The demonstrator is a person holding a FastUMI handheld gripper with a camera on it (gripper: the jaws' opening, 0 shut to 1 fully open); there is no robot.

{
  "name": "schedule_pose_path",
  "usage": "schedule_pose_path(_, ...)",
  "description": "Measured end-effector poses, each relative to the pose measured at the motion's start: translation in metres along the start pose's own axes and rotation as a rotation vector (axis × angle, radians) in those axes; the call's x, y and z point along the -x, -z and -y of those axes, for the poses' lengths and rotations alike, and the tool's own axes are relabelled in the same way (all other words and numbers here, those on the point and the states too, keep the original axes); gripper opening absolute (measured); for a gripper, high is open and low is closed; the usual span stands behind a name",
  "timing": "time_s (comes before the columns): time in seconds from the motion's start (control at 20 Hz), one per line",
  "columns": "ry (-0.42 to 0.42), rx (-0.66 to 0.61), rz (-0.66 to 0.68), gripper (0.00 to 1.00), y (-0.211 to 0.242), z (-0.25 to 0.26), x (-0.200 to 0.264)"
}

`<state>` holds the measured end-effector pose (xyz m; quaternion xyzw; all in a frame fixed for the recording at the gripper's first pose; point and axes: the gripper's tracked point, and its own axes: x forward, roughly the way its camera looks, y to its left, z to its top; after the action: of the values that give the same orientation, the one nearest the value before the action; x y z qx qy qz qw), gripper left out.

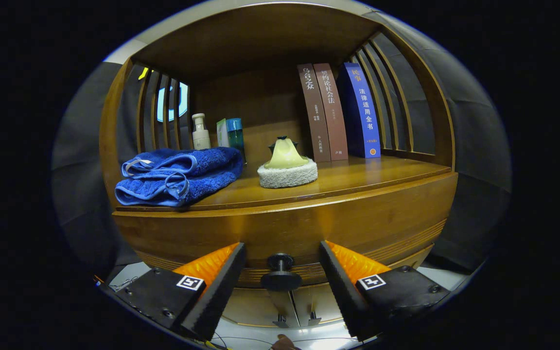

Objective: Pull open the drawer, take out the items inside it, and place them on the countertop above the cabinet.

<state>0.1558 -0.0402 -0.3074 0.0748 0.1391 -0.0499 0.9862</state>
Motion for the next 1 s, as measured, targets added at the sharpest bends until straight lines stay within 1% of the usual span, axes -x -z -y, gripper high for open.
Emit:
schedule_pose_path(0.2, 0.006, 0.015, -0.008, 1.0, -0.003, -0.002, 0.007)
schedule_pose_path(0.45, -0.006, 0.046, 0.038, 1.0, -0.039, -0.011, 0.039)
schedule_pose_path(0.6, -0.035, 0.046, 0.101, 0.99, -0.089, -0.021, 0.069)
schedule_pose_path(0.7, -0.048, 0.047, 0.143, 0.99, -0.131, -0.027, 0.09)
schedule_pose_path(0.85, -0.023, 0.042, 0.25, 0.99, -0.204, -0.025, 0.129)
schedule_pose_path(1.0, -0.026, 0.033, 0.32, 0.99, -0.256, -0.032, 0.168)
